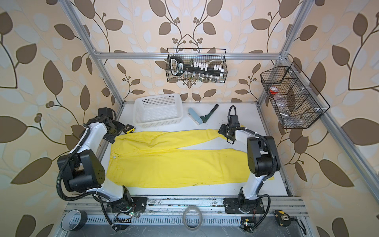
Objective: Fold and stack the trousers
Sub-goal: Smooth out the trousers at the center of the table.
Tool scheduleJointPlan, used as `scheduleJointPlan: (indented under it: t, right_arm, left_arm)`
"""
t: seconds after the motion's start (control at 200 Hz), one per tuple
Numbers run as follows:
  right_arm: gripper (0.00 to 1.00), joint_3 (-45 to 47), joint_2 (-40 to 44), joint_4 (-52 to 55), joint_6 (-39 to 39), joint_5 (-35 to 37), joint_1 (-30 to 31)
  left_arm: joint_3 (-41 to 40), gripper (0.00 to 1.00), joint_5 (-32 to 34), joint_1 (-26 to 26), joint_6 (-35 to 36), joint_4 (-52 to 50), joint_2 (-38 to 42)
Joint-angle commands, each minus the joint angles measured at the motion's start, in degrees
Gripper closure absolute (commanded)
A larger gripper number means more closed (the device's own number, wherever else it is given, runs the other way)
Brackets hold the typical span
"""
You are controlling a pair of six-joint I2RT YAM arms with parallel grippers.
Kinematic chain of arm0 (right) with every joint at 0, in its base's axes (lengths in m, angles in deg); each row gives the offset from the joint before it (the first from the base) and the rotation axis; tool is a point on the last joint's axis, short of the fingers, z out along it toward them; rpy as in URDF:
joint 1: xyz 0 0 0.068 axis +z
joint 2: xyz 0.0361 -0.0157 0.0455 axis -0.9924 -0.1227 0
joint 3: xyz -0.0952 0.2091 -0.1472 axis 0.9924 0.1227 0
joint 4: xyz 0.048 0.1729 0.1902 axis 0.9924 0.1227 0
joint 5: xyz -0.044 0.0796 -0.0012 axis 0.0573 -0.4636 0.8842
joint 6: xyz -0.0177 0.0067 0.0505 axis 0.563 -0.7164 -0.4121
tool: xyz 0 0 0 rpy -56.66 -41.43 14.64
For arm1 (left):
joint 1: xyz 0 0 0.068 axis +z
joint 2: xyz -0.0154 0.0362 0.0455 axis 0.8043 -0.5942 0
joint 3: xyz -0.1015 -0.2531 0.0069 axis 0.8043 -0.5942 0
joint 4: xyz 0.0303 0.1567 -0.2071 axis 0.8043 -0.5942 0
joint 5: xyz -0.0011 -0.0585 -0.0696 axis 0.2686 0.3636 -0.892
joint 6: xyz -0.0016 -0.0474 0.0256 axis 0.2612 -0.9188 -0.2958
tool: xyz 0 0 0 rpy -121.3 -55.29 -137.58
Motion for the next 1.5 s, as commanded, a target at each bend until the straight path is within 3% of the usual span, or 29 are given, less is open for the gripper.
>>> scheduleJointPlan:
  t: [0.0,0.085,0.195,0.37,0.64,0.88,1.065,1.329,1.494]
  right_arm:
    - [0.33,-2.6,-1.9,-1.9,-1.9,-1.6,0.5]
    - [0.44,-3.2,-3.1,-2.4,-1.8,-2.6,0.4]
    - [0.73,-3.4,-2.6,-3.3,-2.1,-3.1,0.4]
    - [0.98,-3.6,2.8,-1.2,-2.2,-2.9,0.2]
    - [0.95,-4.4,13.0,6.3,-3.2,-2.8,0.1]
    - [0.92,-3.8,17.8,13.8,0.8,-0.3,2.7]
    - [0.91,2.8,27.1,18.8,3.8,5.0,3.5]
    - [0.88,14.6,32.9,19.2,5.0,2.5,0.6]
    - [0.79,20.8,34.2,19.4,4.7,0.2,1.7]
  left_arm:
    - [-4.2,0.20,-5.3,-3.5,0.2,-0.4,2.7]
    - [-6.7,0.20,-5.9,-5.8,0.0,-0.5,4.3]
    - [-9.4,0.19,-6.1,-9.6,-0.6,-0.7,5.5]
    - [-13.3,0.18,-6.2,-16.7,-2.3,-0.2,8.6]
    - [-15.1,0.13,-3.4,-29.1,-5.6,-0.2,10.3]
    - [-15.5,0.09,0.6,-38.1,-8.2,2.9,4.2]
    - [-14.8,0.10,2.9,-38.8,-8.3,4.9,0.5]
    - [-10.8,0.17,10.9,-38.5,-6.3,4.1,-4.0]
    - [-9.1,0.21,9.3,-38.5,-5.8,3.8,-4.6]
